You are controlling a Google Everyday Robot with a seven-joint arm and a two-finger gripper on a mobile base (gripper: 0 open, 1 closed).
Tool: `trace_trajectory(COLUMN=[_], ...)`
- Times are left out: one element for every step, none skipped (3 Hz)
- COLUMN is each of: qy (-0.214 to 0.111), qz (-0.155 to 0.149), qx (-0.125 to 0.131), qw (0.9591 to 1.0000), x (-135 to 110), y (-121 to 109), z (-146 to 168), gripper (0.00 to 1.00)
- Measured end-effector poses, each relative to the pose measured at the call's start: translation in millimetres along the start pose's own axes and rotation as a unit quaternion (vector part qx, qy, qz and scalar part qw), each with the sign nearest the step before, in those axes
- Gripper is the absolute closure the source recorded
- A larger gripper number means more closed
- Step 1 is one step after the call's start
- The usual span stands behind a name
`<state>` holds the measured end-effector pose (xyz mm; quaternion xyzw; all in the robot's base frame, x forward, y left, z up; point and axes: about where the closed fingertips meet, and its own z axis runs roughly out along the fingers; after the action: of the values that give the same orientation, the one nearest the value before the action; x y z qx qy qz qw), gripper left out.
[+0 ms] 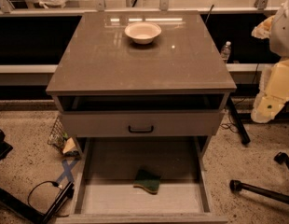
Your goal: Pick sponge from middle drawer and place on counter
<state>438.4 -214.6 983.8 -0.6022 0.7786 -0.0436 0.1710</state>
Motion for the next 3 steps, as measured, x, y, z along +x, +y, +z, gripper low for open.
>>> trace_trajectory(qy=[-0.008,-0.039,-0.108], qz=[0.0,0.01,0.007], qx=[0.007,0.012,0.027], qw=[0.9999,0.9991,0.9937], x=[0.2,6.1,22.7], y=[0.1,2.9,21.9], z=[-0.9,16.1,57.0], gripper=[0.0,0.0,0.0])
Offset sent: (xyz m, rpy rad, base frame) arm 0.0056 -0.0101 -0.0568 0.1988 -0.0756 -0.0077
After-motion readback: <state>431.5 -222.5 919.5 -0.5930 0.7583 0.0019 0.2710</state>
